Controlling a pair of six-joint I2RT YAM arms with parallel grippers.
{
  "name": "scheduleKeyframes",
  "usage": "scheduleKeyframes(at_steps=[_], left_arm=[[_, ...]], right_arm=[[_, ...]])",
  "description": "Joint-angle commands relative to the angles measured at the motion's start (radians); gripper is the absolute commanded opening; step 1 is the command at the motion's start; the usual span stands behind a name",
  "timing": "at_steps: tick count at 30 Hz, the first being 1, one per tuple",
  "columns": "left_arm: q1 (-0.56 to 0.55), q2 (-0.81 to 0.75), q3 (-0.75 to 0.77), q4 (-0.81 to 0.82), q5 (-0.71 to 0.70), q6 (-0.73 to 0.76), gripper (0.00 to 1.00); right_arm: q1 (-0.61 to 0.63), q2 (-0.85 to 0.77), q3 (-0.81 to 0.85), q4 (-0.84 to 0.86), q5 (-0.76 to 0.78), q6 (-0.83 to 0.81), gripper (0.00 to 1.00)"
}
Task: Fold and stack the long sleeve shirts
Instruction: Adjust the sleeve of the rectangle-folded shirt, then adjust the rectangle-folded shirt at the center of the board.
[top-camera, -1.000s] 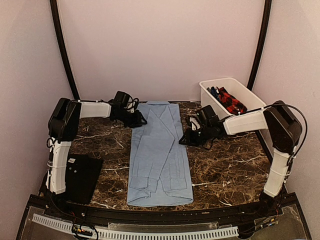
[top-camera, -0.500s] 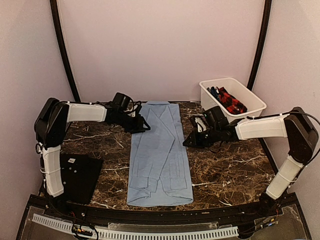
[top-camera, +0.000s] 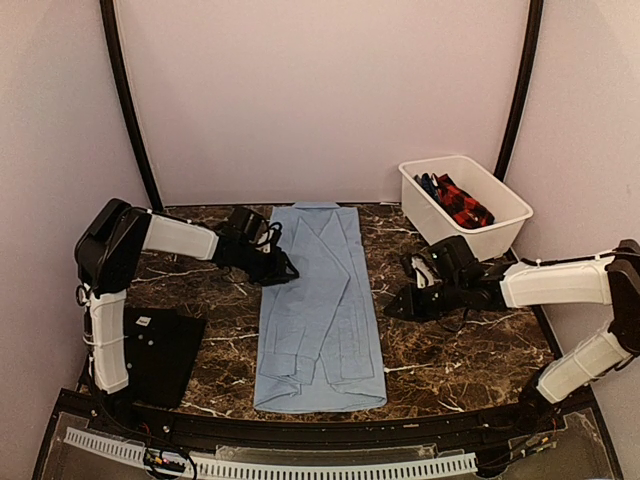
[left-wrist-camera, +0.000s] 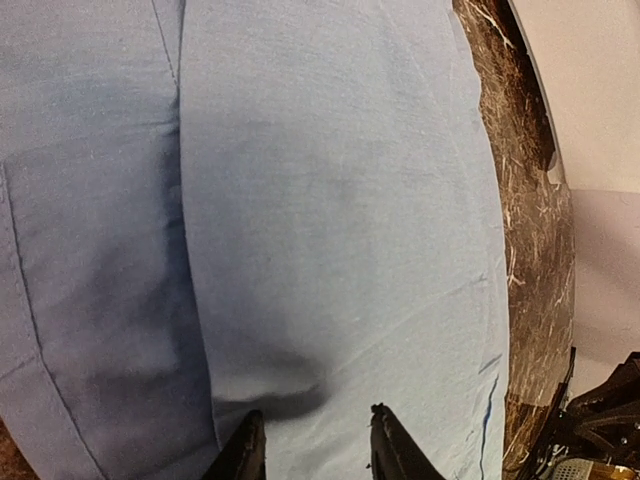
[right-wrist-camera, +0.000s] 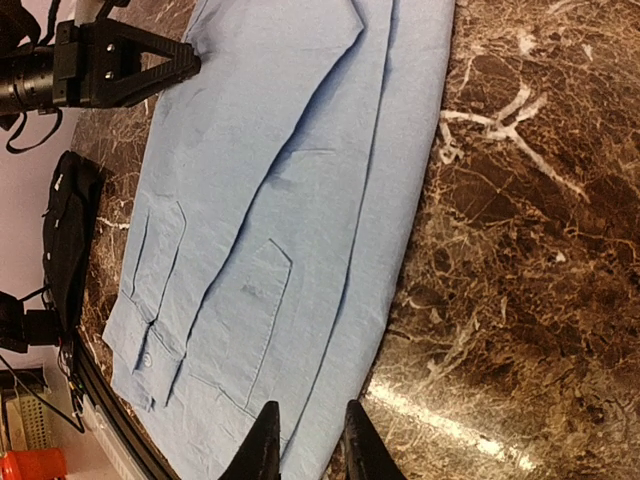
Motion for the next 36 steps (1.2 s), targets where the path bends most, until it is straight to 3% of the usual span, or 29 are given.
scheduleKeyframes(at_steps=[1,10,15,22,26,36], left_arm=[[0.007,0.043,0.040,0.018,-0.044,-0.013,0.35],[0.010,0.055,0.147,-0.102,-0.050,0.047,0.35],[0.003,-0.068,0.118,-0.162,-0.031,0.059,0.36],[-0.013,-0.370,-0.238,-0.121,0.031,-0.010,0.35],[-0.077,-0.501,-0.419,-0.122,0.051,-0.060,0.35],[-0.218,-0.643,-0.712,0.015,0.099,-0.233,0.35]], right_arm=[[0.020,-0.053,-0.045,0.048,0.024,0.038,0.20],[0.117,-0.070,-0.054,0.023,0.059,0.079,0.21],[0.196,-0.069,-0.062,0.012,0.076,0.118,0.22],[0.284,-0.031,-0.063,0.036,0.083,0.173,0.22],[0.296,-0.006,-0.056,0.034,0.071,0.181,0.22],[0.336,0.034,-0.059,0.044,0.054,0.218,0.22]])
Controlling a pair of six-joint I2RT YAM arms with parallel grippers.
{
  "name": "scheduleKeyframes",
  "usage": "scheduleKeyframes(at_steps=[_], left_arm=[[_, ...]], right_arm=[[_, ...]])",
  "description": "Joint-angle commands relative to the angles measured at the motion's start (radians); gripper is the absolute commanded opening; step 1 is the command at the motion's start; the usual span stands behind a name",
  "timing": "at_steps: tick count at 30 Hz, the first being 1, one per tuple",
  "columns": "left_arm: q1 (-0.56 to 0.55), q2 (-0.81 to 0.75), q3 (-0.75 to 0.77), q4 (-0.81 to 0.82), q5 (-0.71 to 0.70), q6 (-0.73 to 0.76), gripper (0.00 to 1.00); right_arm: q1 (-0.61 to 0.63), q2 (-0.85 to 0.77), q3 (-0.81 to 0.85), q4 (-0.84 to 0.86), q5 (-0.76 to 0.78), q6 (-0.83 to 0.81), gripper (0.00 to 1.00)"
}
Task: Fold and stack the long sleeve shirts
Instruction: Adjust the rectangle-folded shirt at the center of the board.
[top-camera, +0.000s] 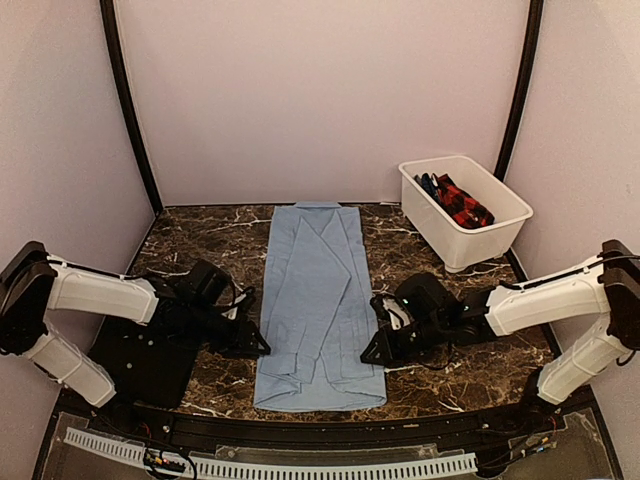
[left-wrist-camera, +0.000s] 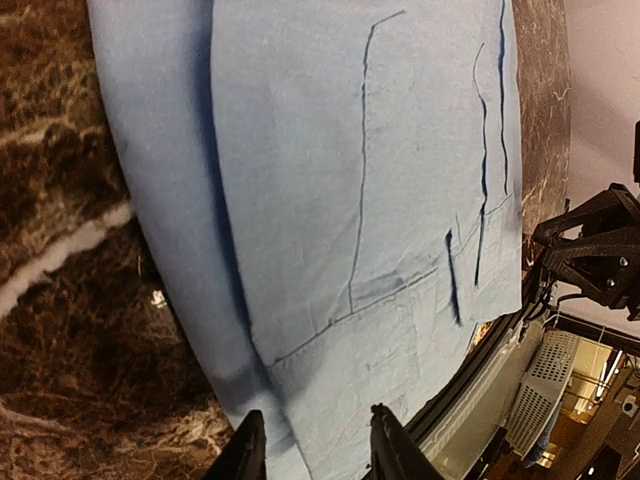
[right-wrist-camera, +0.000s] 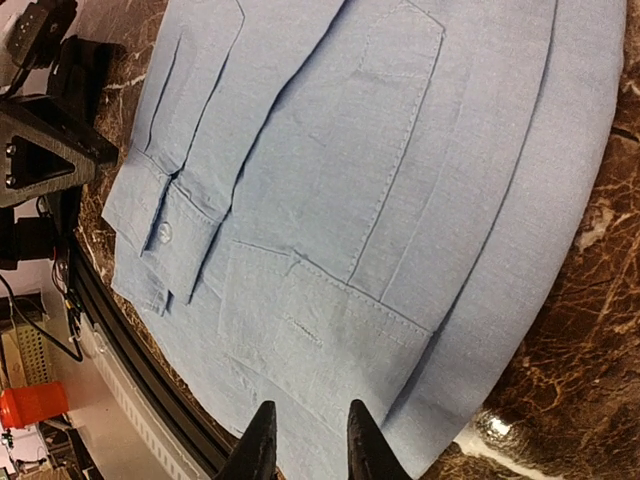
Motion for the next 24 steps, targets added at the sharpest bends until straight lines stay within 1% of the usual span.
scheduleKeyframes(at_steps=[1,4,9,12,19,24], left_arm=[[-0.046,-0.044,-0.081,0.094,0.036,-0.102,0.35],[-0.083,-0.040,-0.128,0.157,0.036,-0.145,0.34],[-0.104,-0.016,-0.153,0.171,0.024,-0.163,0.34],[-0.108,-0.023,-0.158,0.137,0.011,-0.157,0.33],[-0.108,-0.066,-0.174,0.036,-0.014,-0.141,0.33],[-0.108,-0.144,-0.155,-0.041,-0.024,-0.141,0.33]], right_arm=[[0.024,0.020,-0.005,0.037,-0.004,0.033,0.22],[0.029,0.033,-0.017,0.054,-0.005,0.045,0.22],[0.039,0.062,-0.043,0.079,-0.007,0.059,0.22],[0.047,0.051,-0.059,0.073,-0.002,0.066,0.22],[0.049,-0.039,-0.109,0.009,0.018,0.081,0.23],[0.049,-0.128,-0.146,-0.018,0.006,0.110,0.23]])
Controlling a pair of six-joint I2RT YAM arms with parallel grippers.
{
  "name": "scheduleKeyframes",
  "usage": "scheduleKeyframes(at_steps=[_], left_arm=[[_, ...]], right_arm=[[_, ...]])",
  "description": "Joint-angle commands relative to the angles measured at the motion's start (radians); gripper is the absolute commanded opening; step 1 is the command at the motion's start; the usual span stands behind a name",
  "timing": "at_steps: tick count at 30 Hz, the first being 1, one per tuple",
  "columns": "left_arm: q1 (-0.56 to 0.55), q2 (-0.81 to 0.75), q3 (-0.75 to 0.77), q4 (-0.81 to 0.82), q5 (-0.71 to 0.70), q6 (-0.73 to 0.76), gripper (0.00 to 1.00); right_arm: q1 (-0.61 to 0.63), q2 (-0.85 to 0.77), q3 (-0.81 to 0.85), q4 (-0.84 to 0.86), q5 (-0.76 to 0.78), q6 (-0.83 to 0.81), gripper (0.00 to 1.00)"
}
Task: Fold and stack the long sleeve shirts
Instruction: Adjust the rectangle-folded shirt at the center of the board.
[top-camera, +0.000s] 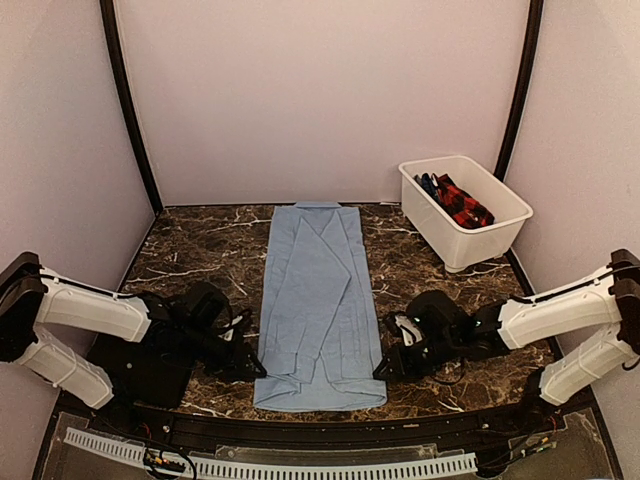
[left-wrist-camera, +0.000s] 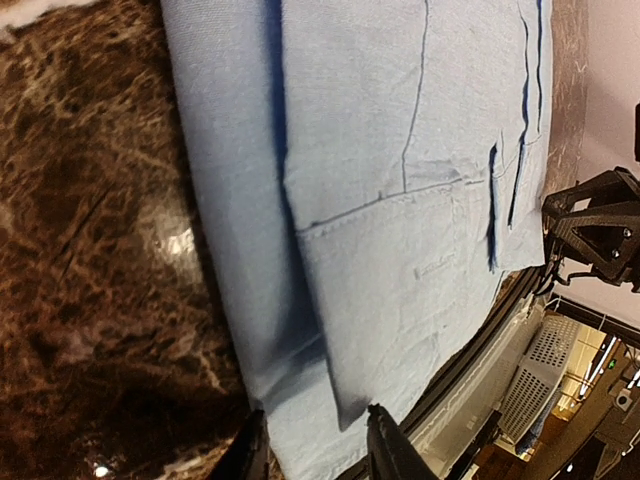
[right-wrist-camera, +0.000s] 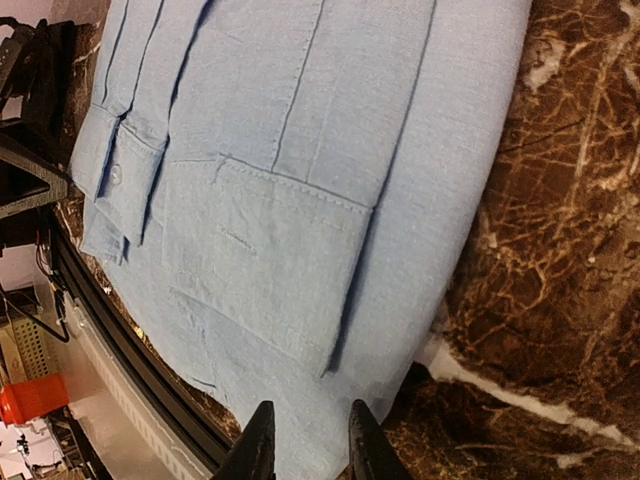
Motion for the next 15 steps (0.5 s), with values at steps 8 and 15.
scheduleKeyframes(at_steps=[8,15], left_arm=[[-0.005,-0.119,0.024,-0.158,-0.055,-0.008,0.33],[-0.006,-0.126,0.017,-0.164,-0.057,-0.027,0.33]], right_arm=[[0.050,-0.116,-0.026,-0.005,-0.016,0.028,0.24],[0.126,-0.021,-0.054,0.070,-0.048,0.064,0.24]])
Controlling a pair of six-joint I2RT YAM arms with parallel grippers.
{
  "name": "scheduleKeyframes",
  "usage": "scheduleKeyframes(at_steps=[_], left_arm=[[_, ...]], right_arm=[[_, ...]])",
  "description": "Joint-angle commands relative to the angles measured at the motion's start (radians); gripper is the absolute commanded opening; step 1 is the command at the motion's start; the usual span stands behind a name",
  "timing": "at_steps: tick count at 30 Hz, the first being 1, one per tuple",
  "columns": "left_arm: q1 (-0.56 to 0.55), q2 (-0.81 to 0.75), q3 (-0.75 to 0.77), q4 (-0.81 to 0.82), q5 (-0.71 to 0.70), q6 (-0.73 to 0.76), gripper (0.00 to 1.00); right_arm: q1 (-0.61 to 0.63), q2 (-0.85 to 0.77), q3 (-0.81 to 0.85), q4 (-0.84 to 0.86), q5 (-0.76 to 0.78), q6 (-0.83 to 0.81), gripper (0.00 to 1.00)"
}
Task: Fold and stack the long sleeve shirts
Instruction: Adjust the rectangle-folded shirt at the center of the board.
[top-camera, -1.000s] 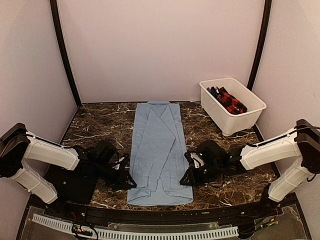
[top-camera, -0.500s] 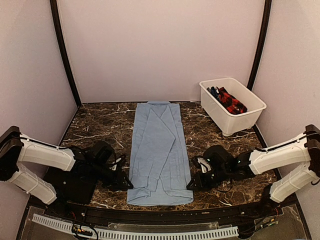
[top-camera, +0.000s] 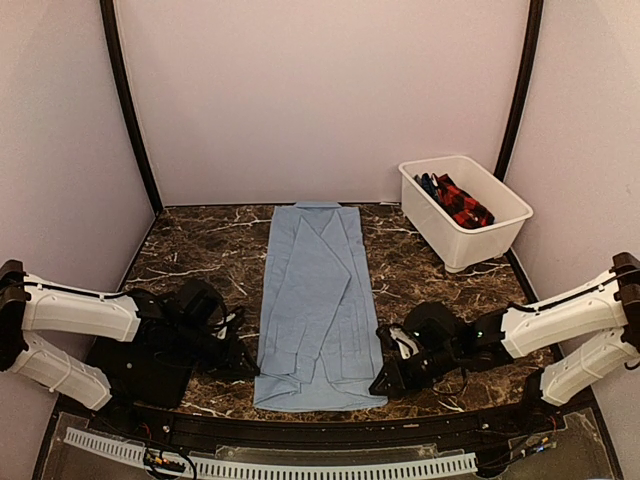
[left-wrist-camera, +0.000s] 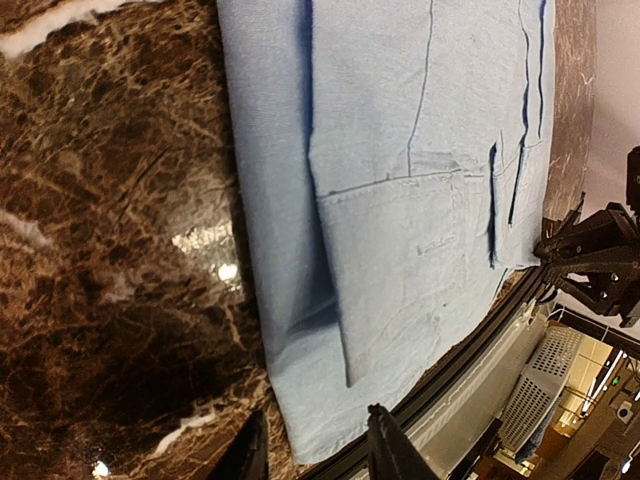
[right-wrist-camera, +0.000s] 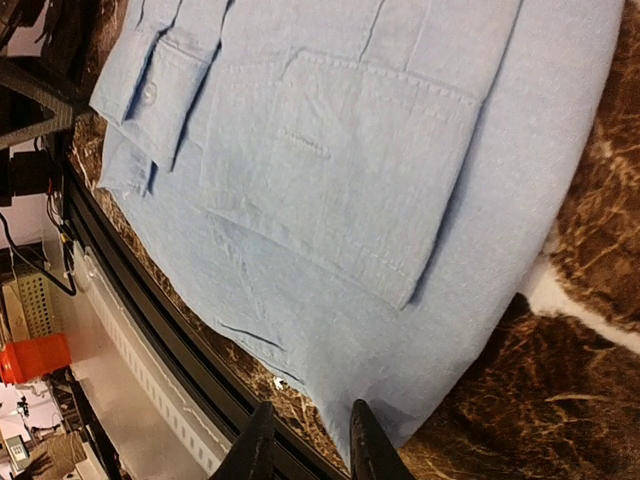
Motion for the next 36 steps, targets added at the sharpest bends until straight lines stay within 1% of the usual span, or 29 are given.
scheduleKeyframes(at_steps=[1,6,10,12,15,20,22,25,28,31,36], left_arm=[[-0.006,-0.026,0.005,-0.036,-0.016,-0.016,0.33],[-0.006,-0.025,0.005,-0.039,-0.026,-0.016,0.33],[-0.004,-0.038,0.009,-0.049,-0.041,-0.019,0.34],[-0.004,-0.051,0.008,-0.053,-0.057,-0.022,0.35],[0.009,-0.065,0.005,-0.035,-0.059,-0.024,0.37],[0.066,-0.054,-0.005,0.012,-0.007,-0.004,0.38],[0.078,-0.038,-0.004,0.005,-0.004,0.015,0.39],[0.085,-0.010,-0.010,0.024,0.008,0.025,0.41],[0.085,0.028,-0.021,0.080,0.057,0.022,0.42],[0.085,0.057,-0.028,0.119,0.079,0.016,0.42],[0.074,0.066,-0.032,0.099,0.059,0.015,0.42]], right_arm=[[0.048,0.046,-0.037,0.081,-0.028,0.039,0.24],[0.059,0.058,-0.077,0.103,-0.046,0.081,0.23],[0.060,-0.044,-0.051,-0.005,0.005,0.086,0.24],[0.058,-0.095,-0.031,-0.066,0.048,0.086,0.26],[0.039,-0.148,-0.028,-0.096,0.069,0.090,0.29],[-0.030,-0.145,-0.032,-0.088,0.045,0.057,0.35],[-0.053,-0.141,-0.042,-0.067,0.039,0.055,0.38],[-0.090,-0.133,-0.072,0.000,0.017,0.060,0.40],[-0.112,-0.113,-0.091,0.056,-0.003,0.061,0.44],[-0.117,-0.079,-0.100,0.107,-0.019,0.066,0.44],[-0.117,-0.054,-0.131,0.167,-0.029,0.086,0.44]])
